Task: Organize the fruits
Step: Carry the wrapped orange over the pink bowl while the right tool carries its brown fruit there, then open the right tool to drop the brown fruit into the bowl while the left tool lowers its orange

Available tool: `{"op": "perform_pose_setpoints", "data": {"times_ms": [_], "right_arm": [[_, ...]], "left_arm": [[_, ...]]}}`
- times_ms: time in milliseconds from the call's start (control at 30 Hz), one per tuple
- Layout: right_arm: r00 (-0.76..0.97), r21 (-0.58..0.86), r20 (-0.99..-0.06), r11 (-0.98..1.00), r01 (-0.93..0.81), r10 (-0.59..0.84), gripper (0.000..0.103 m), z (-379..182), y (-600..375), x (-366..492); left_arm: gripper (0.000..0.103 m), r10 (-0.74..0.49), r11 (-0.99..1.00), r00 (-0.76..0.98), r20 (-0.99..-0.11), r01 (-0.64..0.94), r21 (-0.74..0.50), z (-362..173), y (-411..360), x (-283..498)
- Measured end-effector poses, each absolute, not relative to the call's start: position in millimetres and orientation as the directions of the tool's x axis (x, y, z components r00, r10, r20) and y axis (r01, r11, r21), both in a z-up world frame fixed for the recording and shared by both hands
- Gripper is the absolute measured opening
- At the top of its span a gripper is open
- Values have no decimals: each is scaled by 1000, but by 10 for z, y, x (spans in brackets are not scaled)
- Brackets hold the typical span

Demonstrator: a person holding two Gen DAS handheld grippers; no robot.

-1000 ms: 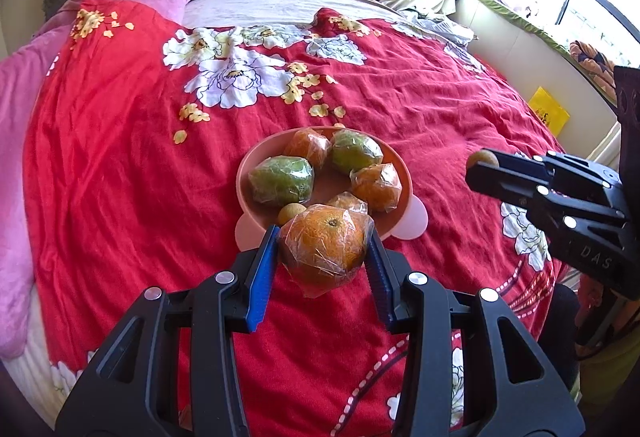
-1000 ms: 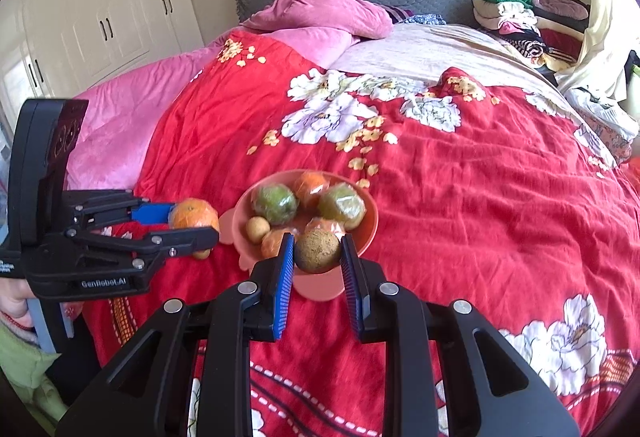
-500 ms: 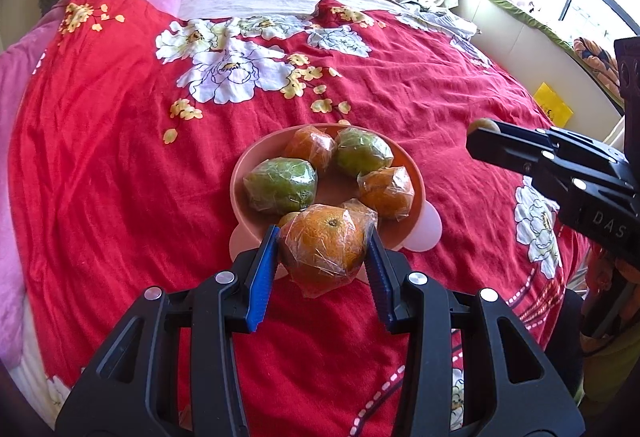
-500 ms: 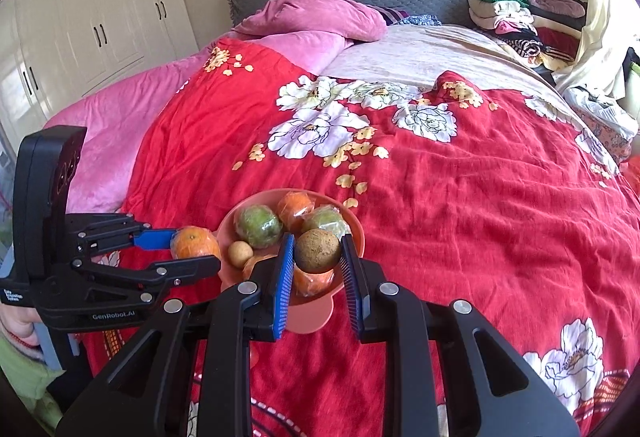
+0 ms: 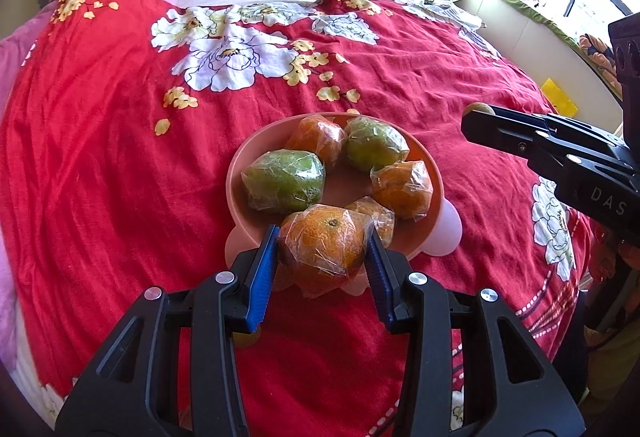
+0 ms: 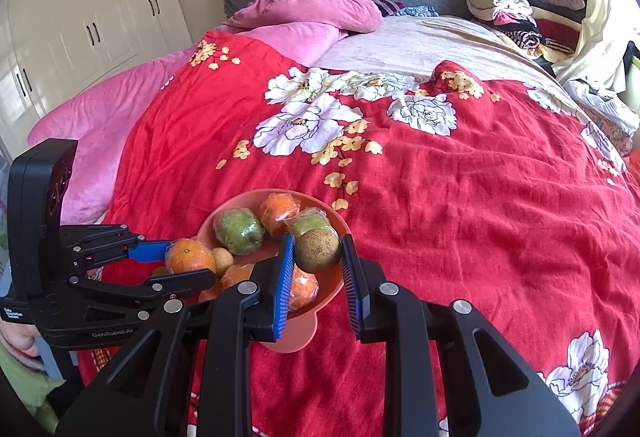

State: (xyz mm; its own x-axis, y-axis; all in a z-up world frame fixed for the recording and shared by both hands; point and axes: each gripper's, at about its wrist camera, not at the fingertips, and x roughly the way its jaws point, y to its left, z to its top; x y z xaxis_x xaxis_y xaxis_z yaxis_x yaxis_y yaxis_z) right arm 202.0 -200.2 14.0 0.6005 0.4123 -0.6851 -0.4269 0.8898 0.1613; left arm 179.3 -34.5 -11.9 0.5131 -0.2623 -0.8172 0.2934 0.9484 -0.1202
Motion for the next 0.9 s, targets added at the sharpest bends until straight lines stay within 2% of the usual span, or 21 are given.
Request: {"op": "perform_pose_setpoints", "data": {"times_ms": [900], "right_arm": [[527,176,-754,894,-412,391,23,-234,-1925,2290]], "left_arm": [[34,-283,944,507,-814,299,-142,-163,-324,1850]]}}
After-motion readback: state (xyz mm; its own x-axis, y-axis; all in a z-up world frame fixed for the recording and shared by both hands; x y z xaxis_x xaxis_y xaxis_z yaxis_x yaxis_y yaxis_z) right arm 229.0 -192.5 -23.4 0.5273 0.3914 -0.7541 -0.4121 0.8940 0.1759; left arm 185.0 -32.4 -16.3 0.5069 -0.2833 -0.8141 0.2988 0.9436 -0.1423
